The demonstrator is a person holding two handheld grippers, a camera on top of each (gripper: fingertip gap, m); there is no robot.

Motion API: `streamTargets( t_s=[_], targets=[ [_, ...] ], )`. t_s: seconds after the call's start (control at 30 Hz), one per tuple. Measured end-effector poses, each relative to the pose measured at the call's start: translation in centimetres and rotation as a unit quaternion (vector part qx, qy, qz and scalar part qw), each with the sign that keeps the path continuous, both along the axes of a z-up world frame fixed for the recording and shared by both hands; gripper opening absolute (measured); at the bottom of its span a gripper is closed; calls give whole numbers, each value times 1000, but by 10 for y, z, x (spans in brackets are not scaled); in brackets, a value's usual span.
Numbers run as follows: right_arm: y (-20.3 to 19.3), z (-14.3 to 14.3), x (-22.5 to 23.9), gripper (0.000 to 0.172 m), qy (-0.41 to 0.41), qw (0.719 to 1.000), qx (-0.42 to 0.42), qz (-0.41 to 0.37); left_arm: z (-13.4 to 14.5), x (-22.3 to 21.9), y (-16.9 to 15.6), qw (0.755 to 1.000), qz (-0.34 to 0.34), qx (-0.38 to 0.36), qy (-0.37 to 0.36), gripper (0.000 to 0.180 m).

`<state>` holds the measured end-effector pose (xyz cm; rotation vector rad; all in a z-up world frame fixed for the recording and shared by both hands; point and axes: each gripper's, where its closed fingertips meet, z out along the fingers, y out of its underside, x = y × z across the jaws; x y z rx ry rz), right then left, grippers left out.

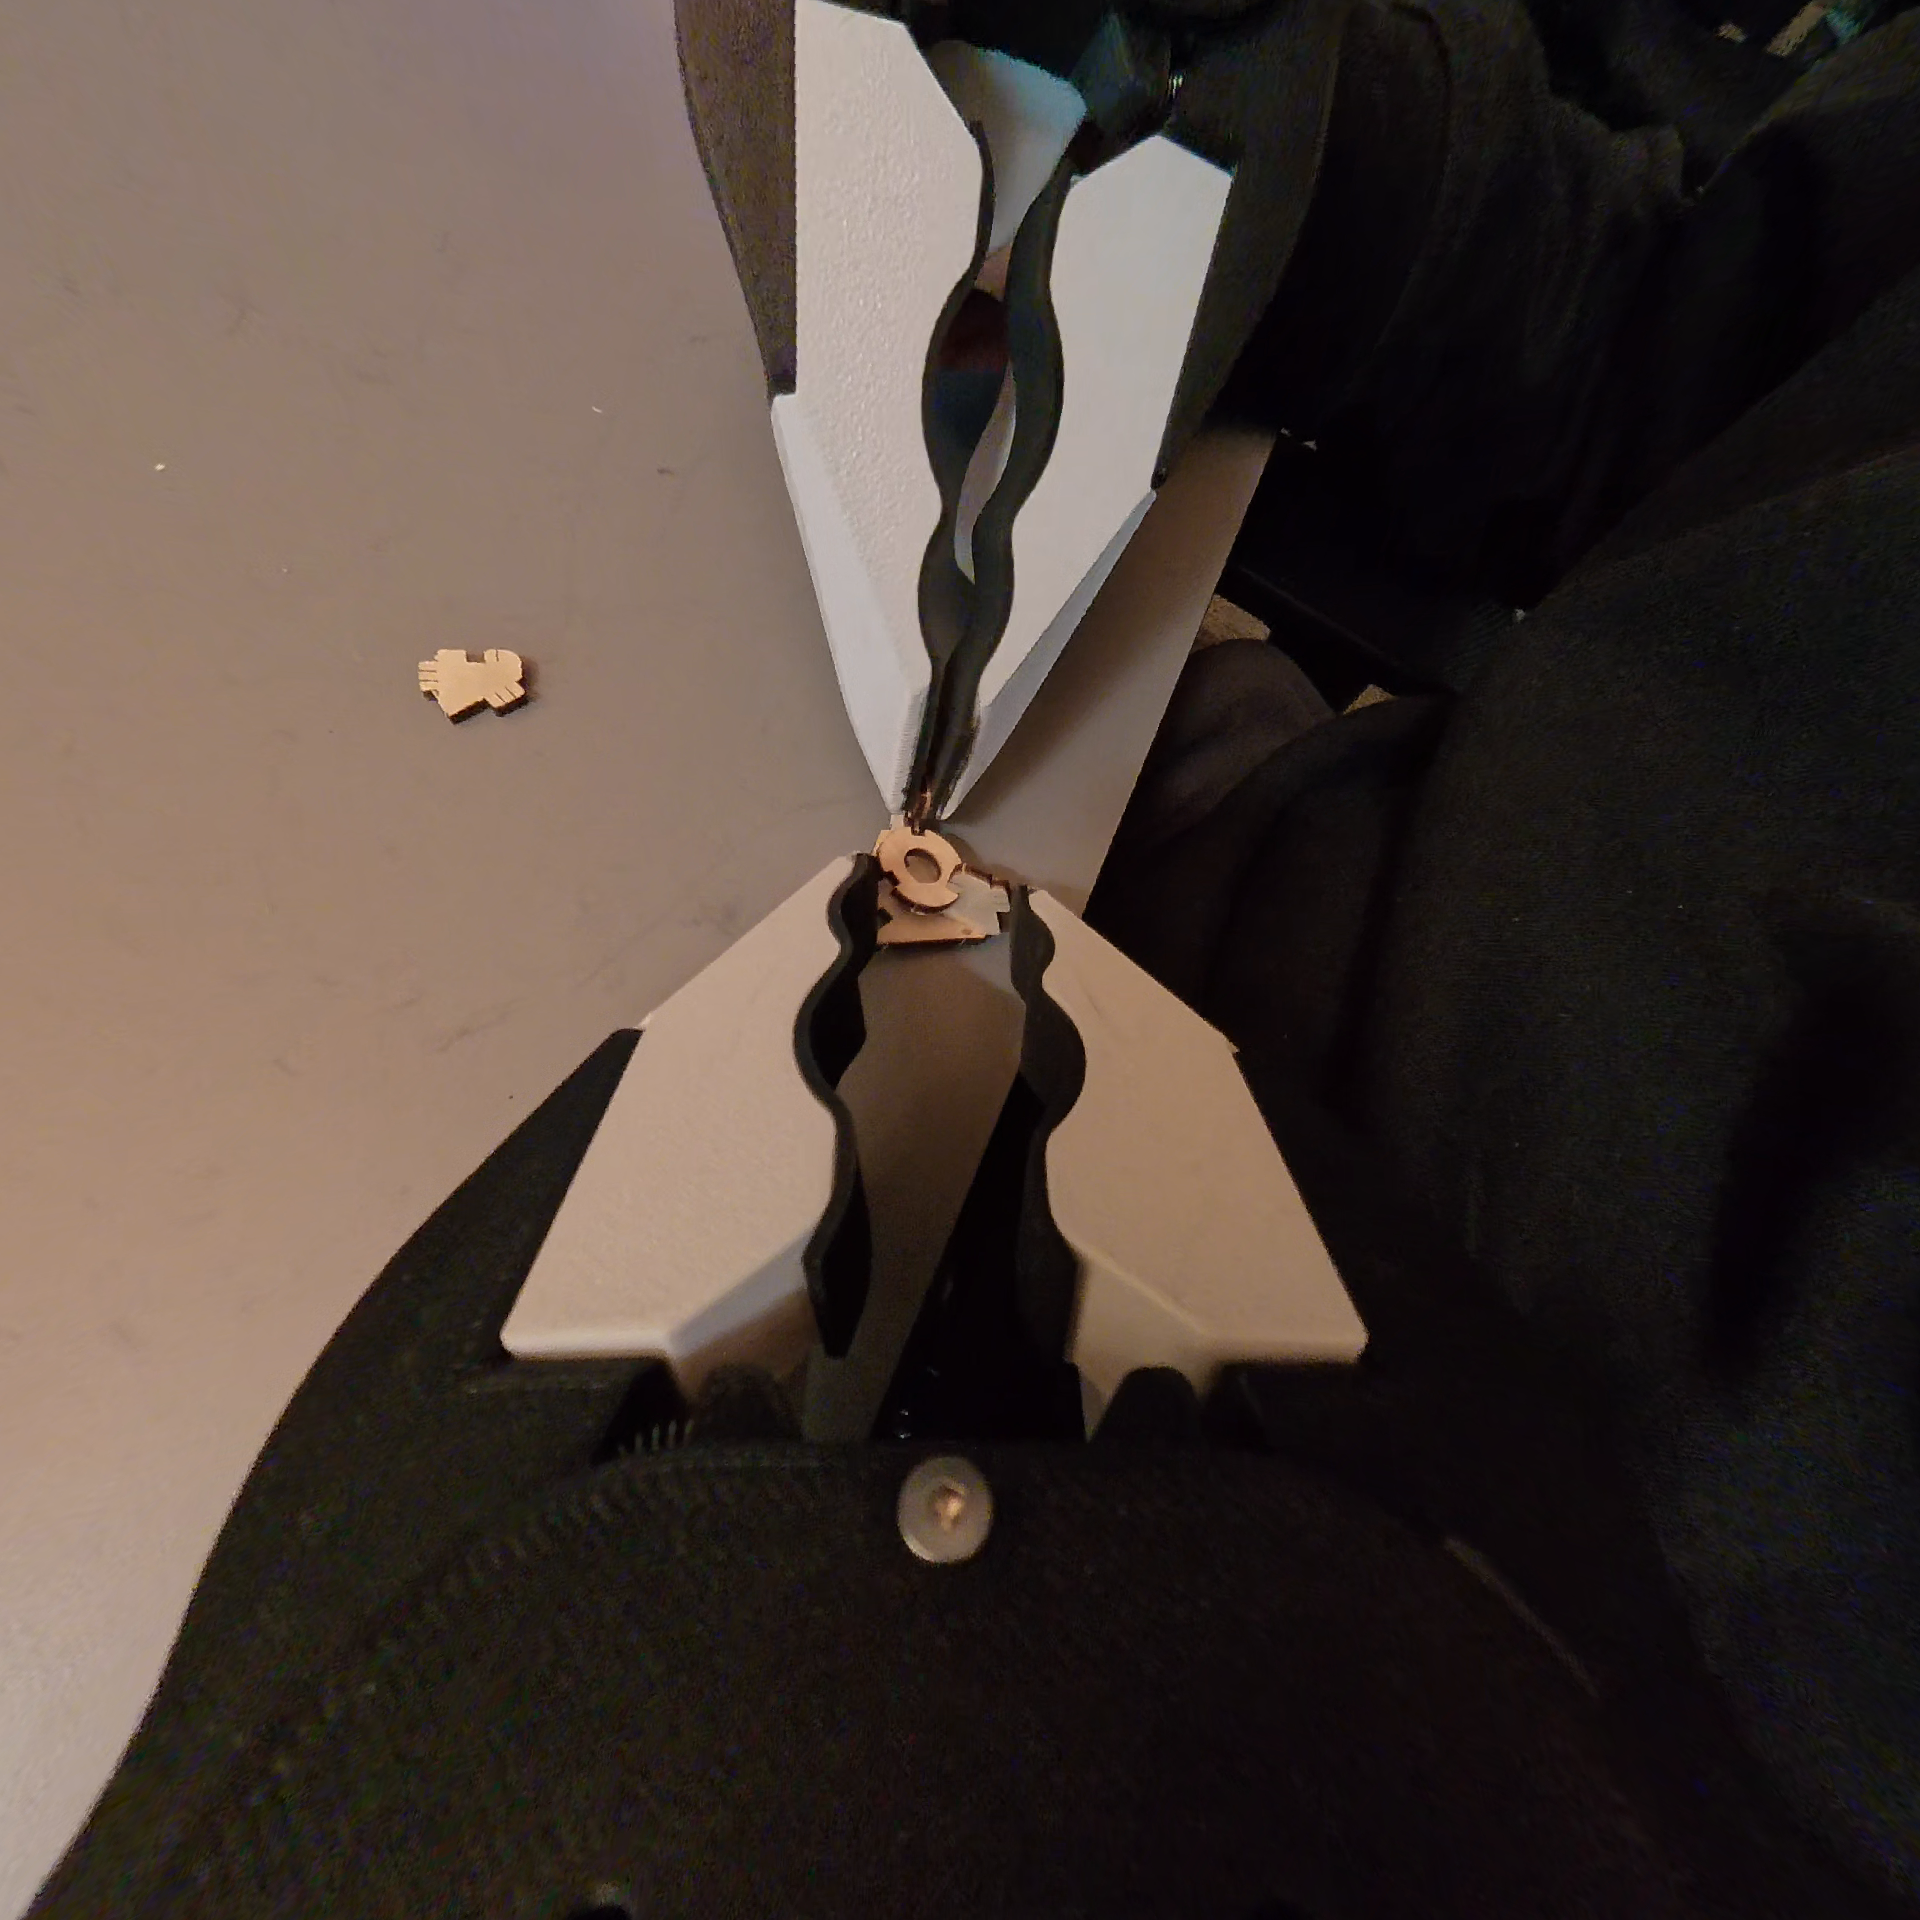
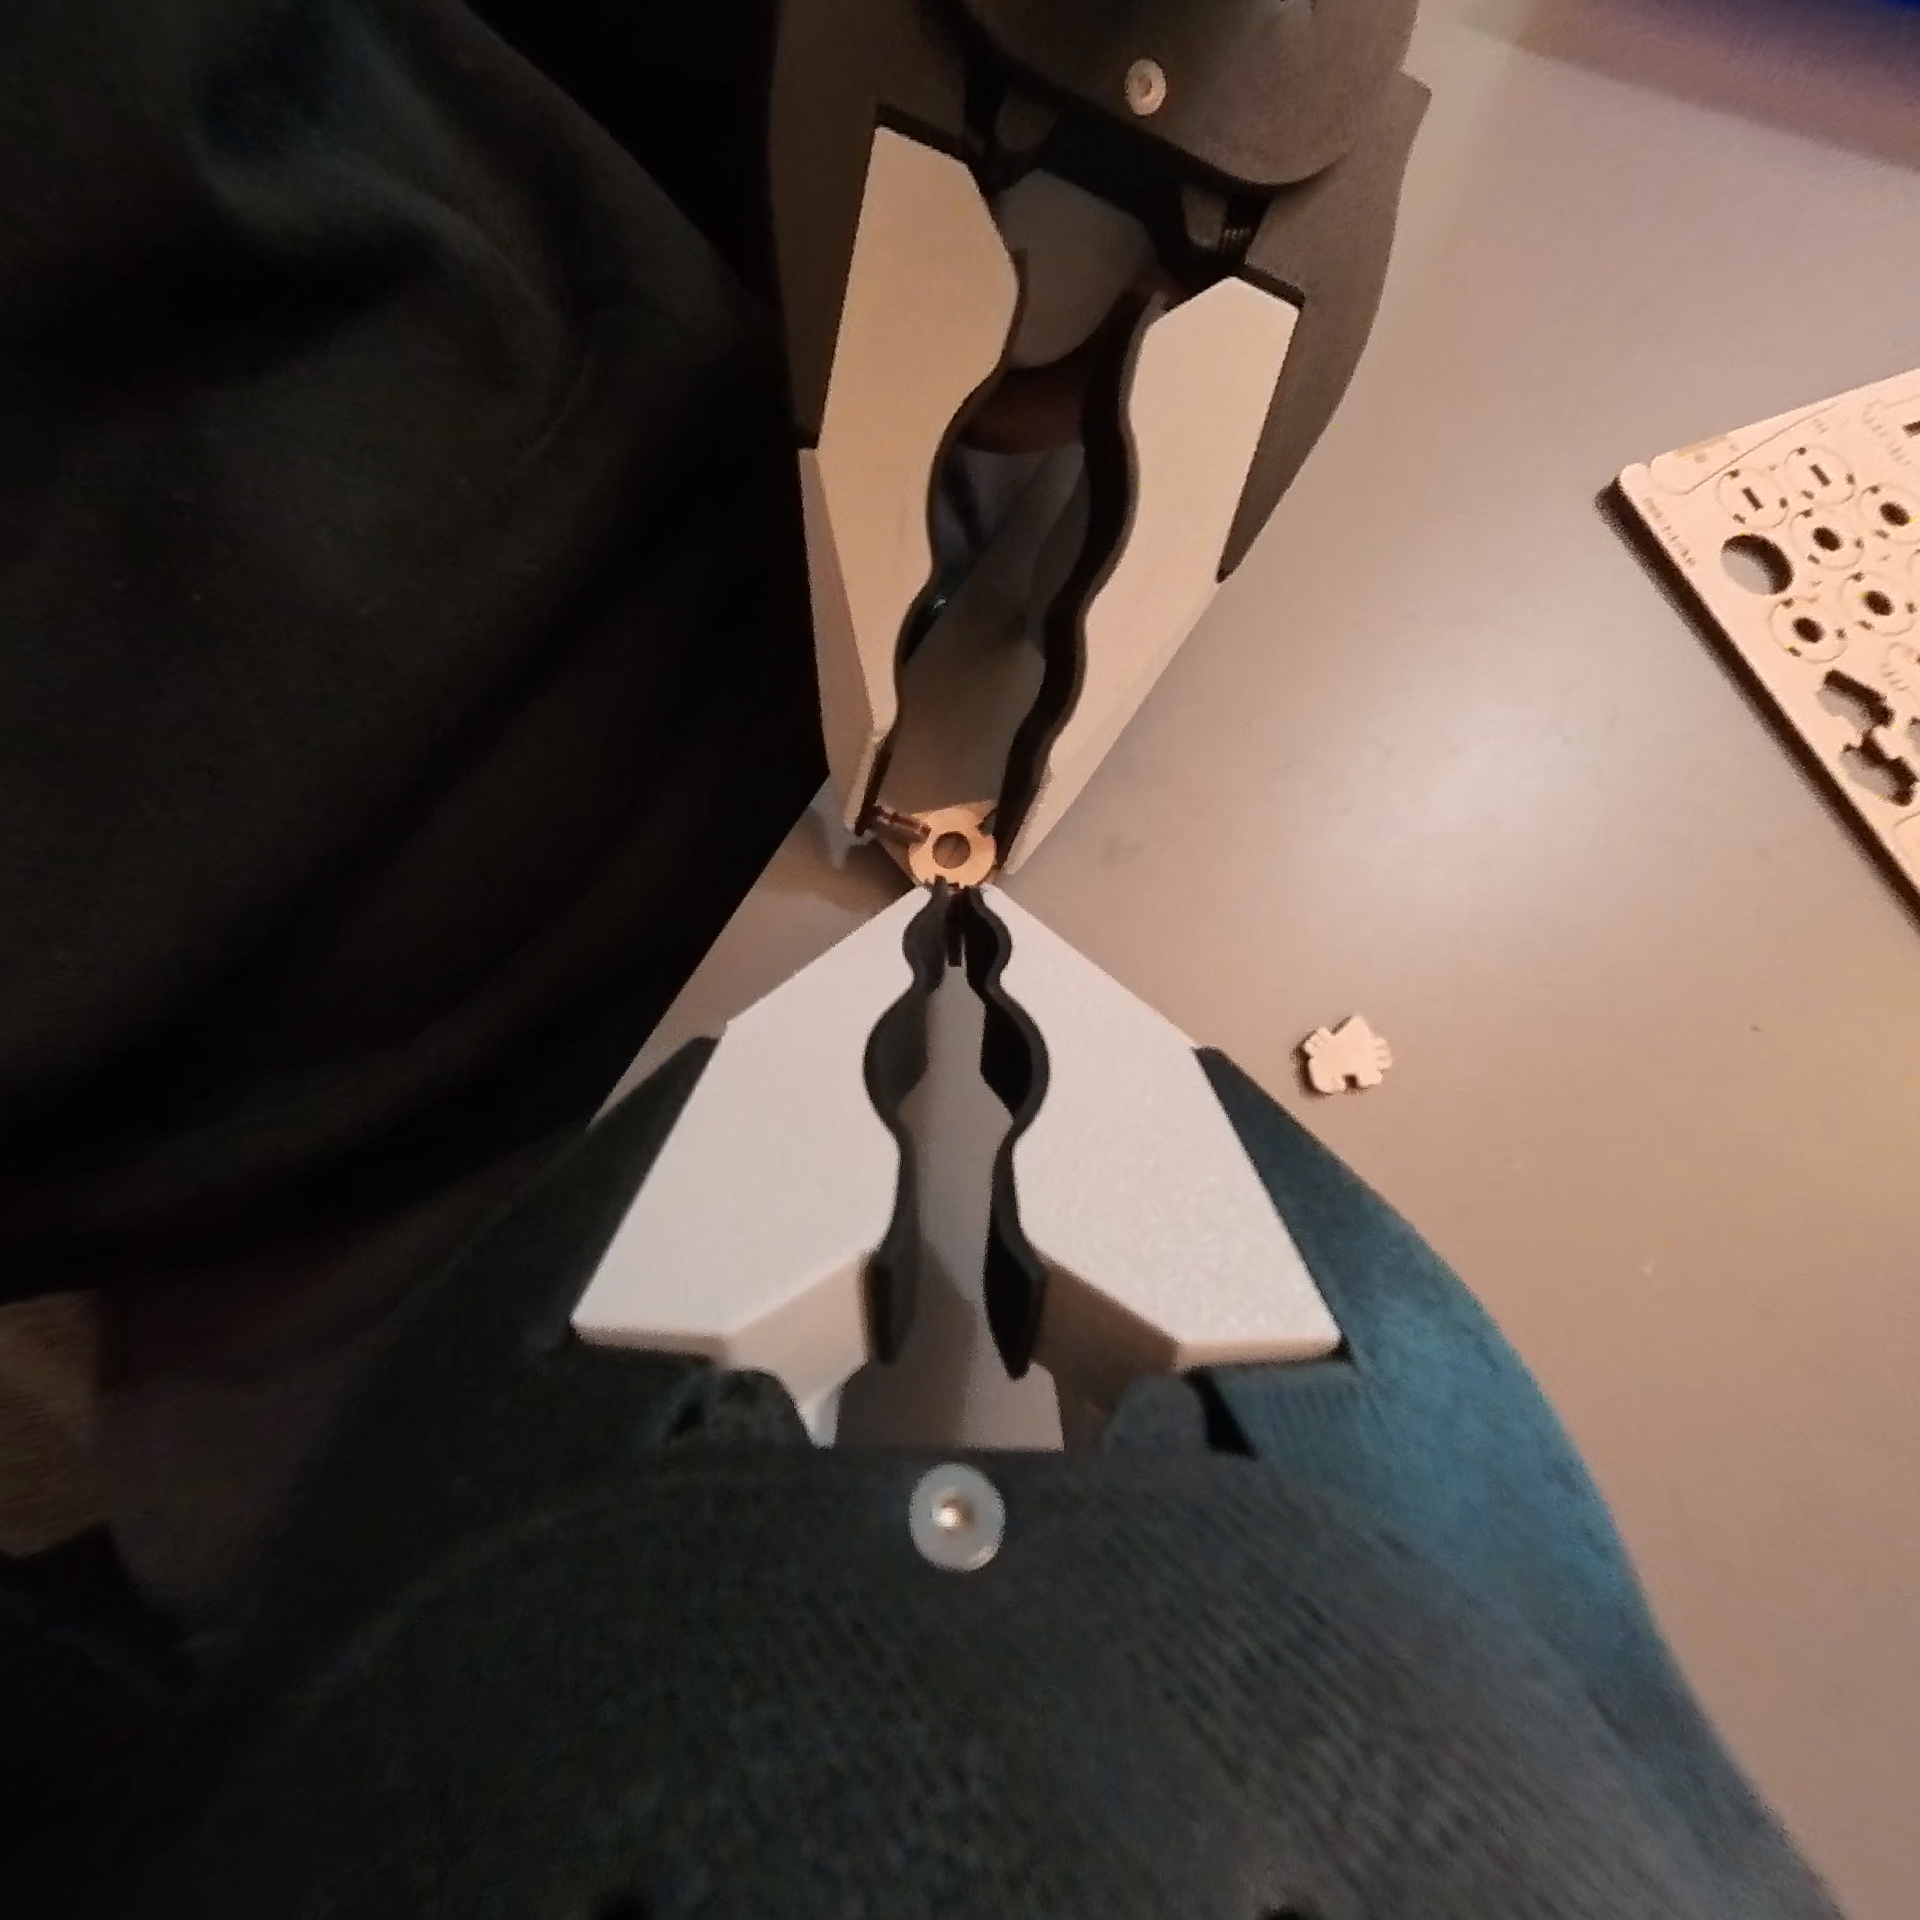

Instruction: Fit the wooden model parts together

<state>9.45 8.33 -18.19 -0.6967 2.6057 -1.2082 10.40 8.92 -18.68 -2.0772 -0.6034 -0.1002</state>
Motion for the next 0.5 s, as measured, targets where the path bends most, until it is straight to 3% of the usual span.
streamTargets(
  t_s=[0.33,0.5],
  targets=[
    [0,0,-1,0,67,997,-43,22,1,-1,-1,1000,-7,10,3,24],
    [3,-12,-6,0,91,996,-19,18,1,0,-1,1000,-12,11,-7,24]
  ],
)
